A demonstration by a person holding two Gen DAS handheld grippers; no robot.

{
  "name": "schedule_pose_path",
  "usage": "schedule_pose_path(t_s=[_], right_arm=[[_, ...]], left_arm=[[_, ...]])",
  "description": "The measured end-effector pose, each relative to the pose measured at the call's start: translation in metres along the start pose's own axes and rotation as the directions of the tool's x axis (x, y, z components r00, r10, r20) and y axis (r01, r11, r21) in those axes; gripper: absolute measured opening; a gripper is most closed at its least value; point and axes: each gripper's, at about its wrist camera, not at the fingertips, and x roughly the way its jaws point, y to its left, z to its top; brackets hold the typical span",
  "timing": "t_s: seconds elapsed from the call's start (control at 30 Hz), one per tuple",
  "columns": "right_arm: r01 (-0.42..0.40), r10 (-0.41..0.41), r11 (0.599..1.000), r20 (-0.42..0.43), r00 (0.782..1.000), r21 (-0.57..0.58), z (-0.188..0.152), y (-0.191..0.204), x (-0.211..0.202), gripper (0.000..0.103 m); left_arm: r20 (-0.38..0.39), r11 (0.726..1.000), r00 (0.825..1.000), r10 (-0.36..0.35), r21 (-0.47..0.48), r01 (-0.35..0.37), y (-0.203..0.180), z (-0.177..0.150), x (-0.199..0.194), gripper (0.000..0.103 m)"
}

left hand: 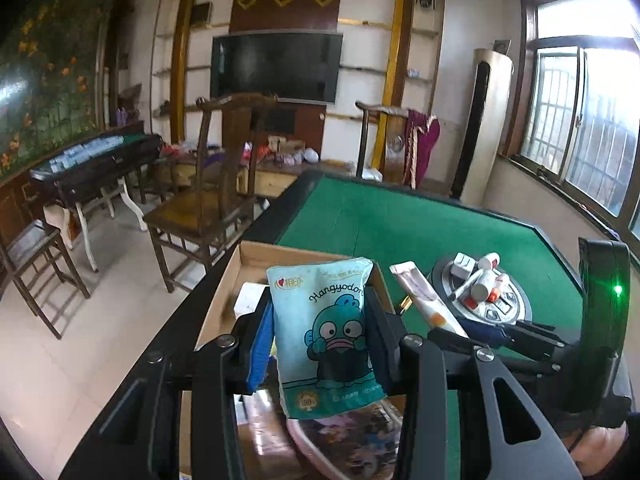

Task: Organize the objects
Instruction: 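Carry the tissue packet and oulisi tube over the box and open both tools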

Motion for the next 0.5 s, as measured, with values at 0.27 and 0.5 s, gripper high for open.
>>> schedule_pose_path(t_s=[0.27,0.5], right_arm=[[-0.019,0.021,0.999,-0.063,0.998,0.028,0.02,0.007,0.037,0.032],[-0.014,0.019,0.999,-0.129,0.991,0.039,0.03,0.011,0.077,0.032]], left_arm=[[-0.115,1.0,0.993,0.004,0.002,-0.004,0.026,0.015,0.049,0.04],[-0.24,0.999,0.971,-0.005,-0.042,-0.005,0.044,0.023,0.107,0.04]])
